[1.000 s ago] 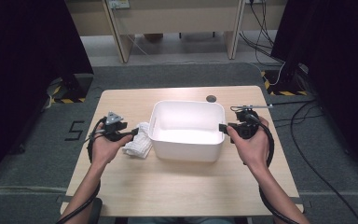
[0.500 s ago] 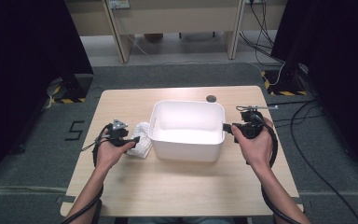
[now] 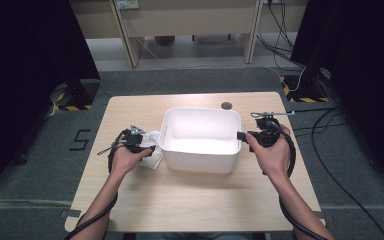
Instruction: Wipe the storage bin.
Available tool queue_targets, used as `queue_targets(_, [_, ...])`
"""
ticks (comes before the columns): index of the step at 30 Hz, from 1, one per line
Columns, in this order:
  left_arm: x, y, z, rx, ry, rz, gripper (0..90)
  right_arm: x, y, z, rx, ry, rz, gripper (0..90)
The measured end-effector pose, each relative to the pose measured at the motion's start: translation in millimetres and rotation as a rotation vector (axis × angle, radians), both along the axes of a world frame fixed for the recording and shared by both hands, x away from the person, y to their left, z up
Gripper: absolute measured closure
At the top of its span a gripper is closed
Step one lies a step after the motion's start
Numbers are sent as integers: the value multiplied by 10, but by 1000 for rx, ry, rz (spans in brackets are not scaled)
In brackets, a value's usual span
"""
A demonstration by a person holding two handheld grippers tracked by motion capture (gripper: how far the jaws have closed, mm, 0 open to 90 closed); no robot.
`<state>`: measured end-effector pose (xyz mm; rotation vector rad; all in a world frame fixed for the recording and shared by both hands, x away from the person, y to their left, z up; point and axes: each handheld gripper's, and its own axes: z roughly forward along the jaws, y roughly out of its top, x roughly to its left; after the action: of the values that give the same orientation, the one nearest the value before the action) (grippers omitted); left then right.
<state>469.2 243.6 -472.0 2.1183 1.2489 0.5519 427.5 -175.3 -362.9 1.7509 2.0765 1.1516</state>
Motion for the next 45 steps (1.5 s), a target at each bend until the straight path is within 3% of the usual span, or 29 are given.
queue_targets(4, [62,-15,-37,17,12,8,325,-5,15,-5,-8,0,10,541])
queue_targets(9, [133,-77,-163,58,68,-21,299,4,28,-15,-12,9,9,540])
queue_targets(15, [184,-113,-266,18,92,-8,285,17,59,-51,-21,32,14,531])
queue_targets(18, [203,-94,-274,-33,118,7,349,2,69,-63,-30,37,28,537])
queue_targets(20, [206,-90,-263,-40,115,4,471,-17,82,-59,-31,42,33,546])
queue_targets(24, [209,-121,-241,-34,124,-17,668,-37,98,-77,-40,52,41,553])
queue_targets(28, [168,-119,-223,-24,119,-24,754,-73,91,-91,-40,67,42,576])
queue_targets(31, [61,-50,-164,-65,95,-11,767,-105,80,-70,-38,51,45,607])
queue_targets(33, [-51,-11,-90,-74,55,-14,769,-139,52,-49,-26,14,30,645])
queue_targets(36, [-306,36,49,-125,-18,-9,769,-141,22,-61,-26,13,23,670])
queue_targets(45, [-933,-23,251,-170,-153,-39,775,-152,93,-98,-53,13,37,759])
